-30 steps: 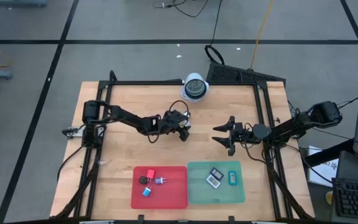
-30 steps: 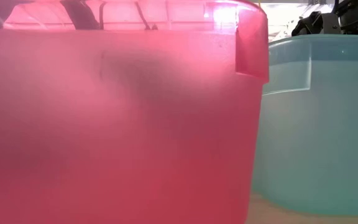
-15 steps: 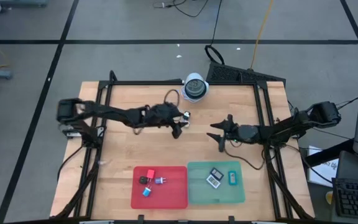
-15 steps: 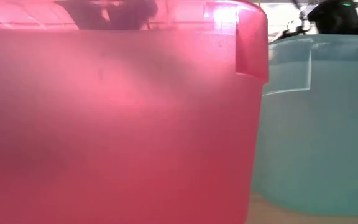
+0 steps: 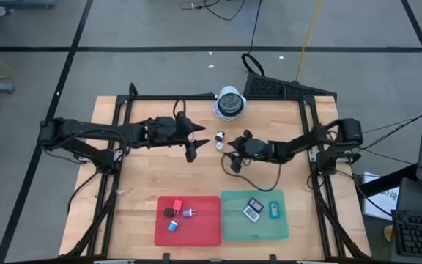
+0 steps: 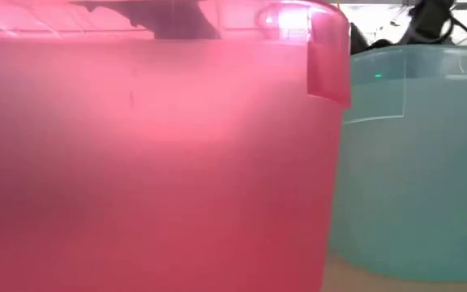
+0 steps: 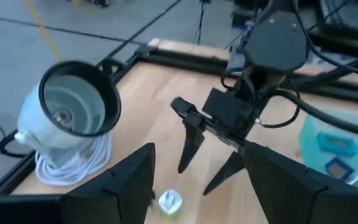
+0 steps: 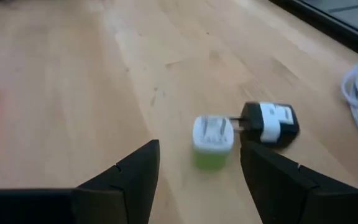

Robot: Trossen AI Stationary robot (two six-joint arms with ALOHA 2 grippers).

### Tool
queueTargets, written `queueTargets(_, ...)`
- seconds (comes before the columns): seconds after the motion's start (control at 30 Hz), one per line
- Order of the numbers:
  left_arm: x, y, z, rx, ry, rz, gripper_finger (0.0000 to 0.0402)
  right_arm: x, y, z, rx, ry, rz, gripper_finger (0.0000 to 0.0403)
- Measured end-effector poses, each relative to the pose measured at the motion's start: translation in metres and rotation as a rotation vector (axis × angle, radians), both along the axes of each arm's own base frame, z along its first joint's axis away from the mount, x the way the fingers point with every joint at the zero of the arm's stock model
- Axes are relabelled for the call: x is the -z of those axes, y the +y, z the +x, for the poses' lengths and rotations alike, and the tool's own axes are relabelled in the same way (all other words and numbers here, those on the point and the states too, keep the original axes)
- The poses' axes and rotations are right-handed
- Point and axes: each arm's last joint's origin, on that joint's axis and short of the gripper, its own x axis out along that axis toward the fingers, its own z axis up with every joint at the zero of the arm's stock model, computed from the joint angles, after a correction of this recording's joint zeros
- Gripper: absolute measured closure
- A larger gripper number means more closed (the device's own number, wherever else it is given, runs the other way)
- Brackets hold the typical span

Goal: Pick & Place Office items
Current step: Put the green charger adapter into the red bin

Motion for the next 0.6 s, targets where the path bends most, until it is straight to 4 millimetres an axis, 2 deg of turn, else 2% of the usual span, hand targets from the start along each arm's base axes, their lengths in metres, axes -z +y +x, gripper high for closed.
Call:
queueTargets(0.17,0.008,-0.001,0.001,-0.027,0.052,-0.014,0.0151,0.010,-0.009,0.019,0.006,0.032,-0.020,0.0172)
queueTargets(0.37,0.008,-0.002,0.001,-0.025,0.050,-0.017,0.0151,0.024,-0.022,0.035,-0.036,0.045,0.069,0.0152)
queueTargets(0.6,0.009,-0.004,0.001,-0.018,0.056,-0.016,0.0151,0.023,-0.024,0.041,-0.040,0.037,0.057,0.0169)
